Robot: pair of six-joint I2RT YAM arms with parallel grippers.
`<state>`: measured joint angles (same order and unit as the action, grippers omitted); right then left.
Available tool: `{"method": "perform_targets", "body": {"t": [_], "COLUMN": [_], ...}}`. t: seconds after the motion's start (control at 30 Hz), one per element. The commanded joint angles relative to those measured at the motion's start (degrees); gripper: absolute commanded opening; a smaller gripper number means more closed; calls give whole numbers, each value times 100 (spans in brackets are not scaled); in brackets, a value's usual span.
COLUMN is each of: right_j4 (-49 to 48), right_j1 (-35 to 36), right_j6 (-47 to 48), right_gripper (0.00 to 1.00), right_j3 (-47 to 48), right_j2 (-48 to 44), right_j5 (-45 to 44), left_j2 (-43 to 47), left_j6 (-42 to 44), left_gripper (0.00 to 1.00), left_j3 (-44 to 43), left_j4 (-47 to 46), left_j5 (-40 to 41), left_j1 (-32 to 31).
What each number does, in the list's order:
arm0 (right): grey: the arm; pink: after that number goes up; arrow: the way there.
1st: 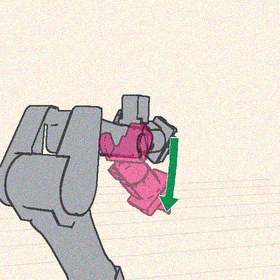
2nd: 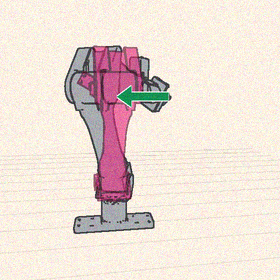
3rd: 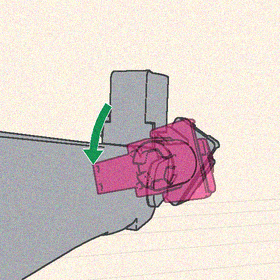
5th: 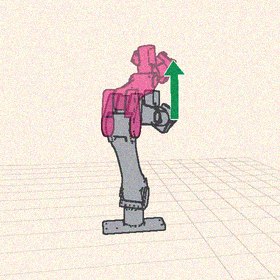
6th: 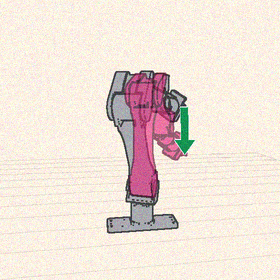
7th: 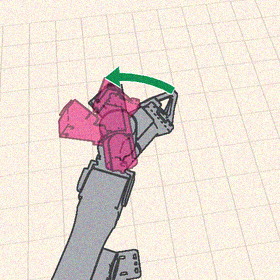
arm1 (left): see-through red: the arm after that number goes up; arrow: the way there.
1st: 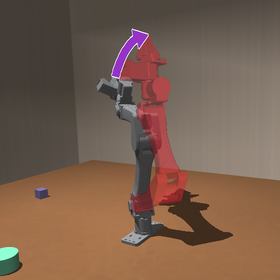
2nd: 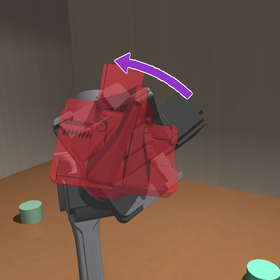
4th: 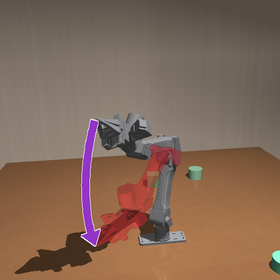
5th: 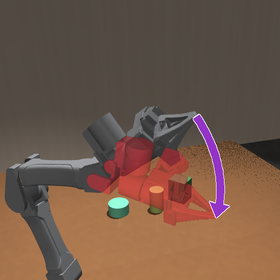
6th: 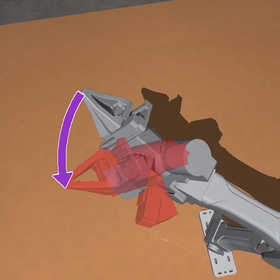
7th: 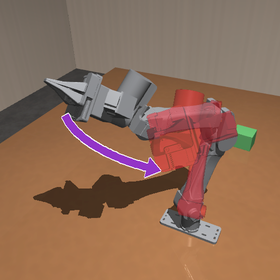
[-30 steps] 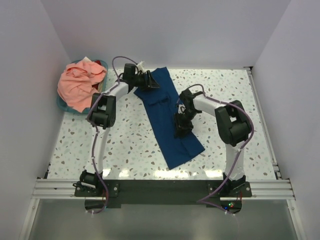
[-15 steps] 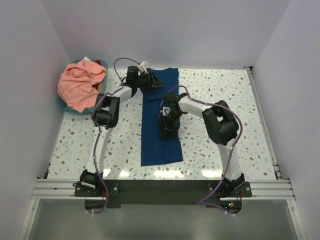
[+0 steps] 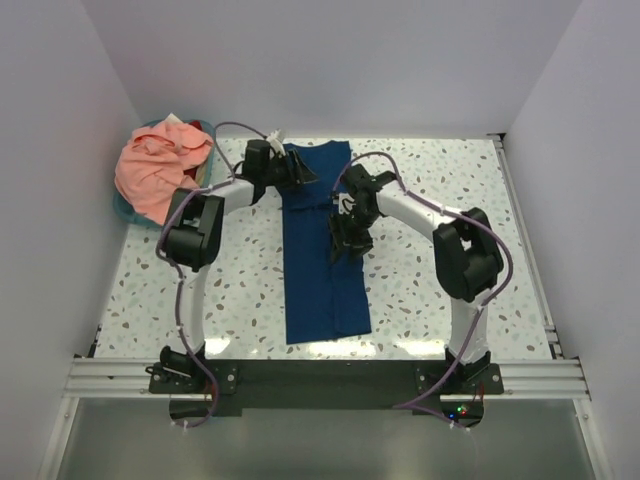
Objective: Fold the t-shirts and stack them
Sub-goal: Fold the tshirt
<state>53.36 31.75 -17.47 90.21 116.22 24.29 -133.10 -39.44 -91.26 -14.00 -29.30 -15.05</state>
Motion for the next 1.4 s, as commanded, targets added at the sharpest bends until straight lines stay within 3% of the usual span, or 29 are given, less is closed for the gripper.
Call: {"method": "perform_targets", "body": {"t": [0.0, 0.07, 0.17, 0.33, 0.43, 0.6, 0.7, 0.8, 0.97, 1.07, 1.23, 1.37], "right_j4": [209, 323, 333, -18, 121, -598, -792, -933, -898, -932, -1477, -1645], "right_j1": [-2, -11, -2, 42, 42, 60, 139, 183, 200, 209, 244, 253], "right_j6": [157, -18, -650, -1056, -1003, -1660, -1882, -1769, -1505, -1312, -1662, -1698], "right_gripper": [54, 54, 54, 54, 53, 49, 47, 45, 43, 43, 42, 45], "right_j3": [-293, -644, -1355, -2892, -3228, -3914, -4064, -4222, -4495, -4547, -4820, -4803], "right_j2": [-723, -1178, -1619, -2762, -3139, -3800, -3967, -4073, -4011, -4125, -4071, -4021], "right_j5": [-608, -996, -910, -690, -680, -558, -531, -434, -153, -460, -267, -320], "left_j2": [1293, 1758, 2311, 3868, 4869, 5723, 6207, 6927, 8305, 8555, 7993, 8141], "left_j6": [664, 920, 1140, 861, 727, 956, 702, 140, -1433, -1567, -961, -1153], "left_gripper": [58, 59, 58, 59, 58, 58, 57, 57, 56, 56, 56, 56], "left_j3": [475, 810, 1083, 3006, 3807, 4598, 5161, 5662, 6506, 6499, 6332, 6558], "left_j4": [766, 976, 1817, 2006, 2611, 3518, 3728, 3878, 4115, 4220, 4546, 4398], "left_j5": [548, 653, 854, 1497, 1611, 1665, 1462, 1786, 2217, 2350, 2156, 2122], "left_j1": [-33, -42, -112, -516, -727, -912, -1008, -1342, -2044, -2318, -2441, -2512]}}
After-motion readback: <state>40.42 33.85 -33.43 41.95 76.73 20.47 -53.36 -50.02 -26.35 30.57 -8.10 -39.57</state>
